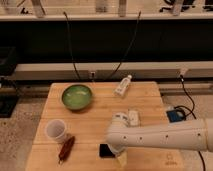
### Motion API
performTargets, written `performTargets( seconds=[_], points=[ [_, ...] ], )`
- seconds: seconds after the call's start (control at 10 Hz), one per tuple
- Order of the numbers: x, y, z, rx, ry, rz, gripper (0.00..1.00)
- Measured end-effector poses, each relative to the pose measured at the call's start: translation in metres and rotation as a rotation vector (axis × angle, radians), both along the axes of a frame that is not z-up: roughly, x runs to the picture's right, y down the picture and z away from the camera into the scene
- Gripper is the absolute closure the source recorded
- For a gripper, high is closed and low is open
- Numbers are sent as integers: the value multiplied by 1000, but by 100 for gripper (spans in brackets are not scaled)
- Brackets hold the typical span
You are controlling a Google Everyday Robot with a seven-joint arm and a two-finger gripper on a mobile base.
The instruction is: Place the eraser on the white sponge
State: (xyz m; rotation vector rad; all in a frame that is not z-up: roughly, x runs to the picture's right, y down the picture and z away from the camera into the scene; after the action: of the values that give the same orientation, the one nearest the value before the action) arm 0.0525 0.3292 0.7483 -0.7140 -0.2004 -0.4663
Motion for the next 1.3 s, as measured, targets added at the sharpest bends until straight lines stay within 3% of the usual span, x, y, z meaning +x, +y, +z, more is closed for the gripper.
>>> performTargets(
  seconds=[0.5, 0.6, 1.0, 1.3],
  points=[
    [-3, -3, 2, -17, -39, 14, 82],
    [-2, -2, 1, -17, -38, 16, 88],
    [4, -2, 2, -14, -9, 41, 99],
    [4, -1, 2, -16, -9, 40, 99]
  ],
)
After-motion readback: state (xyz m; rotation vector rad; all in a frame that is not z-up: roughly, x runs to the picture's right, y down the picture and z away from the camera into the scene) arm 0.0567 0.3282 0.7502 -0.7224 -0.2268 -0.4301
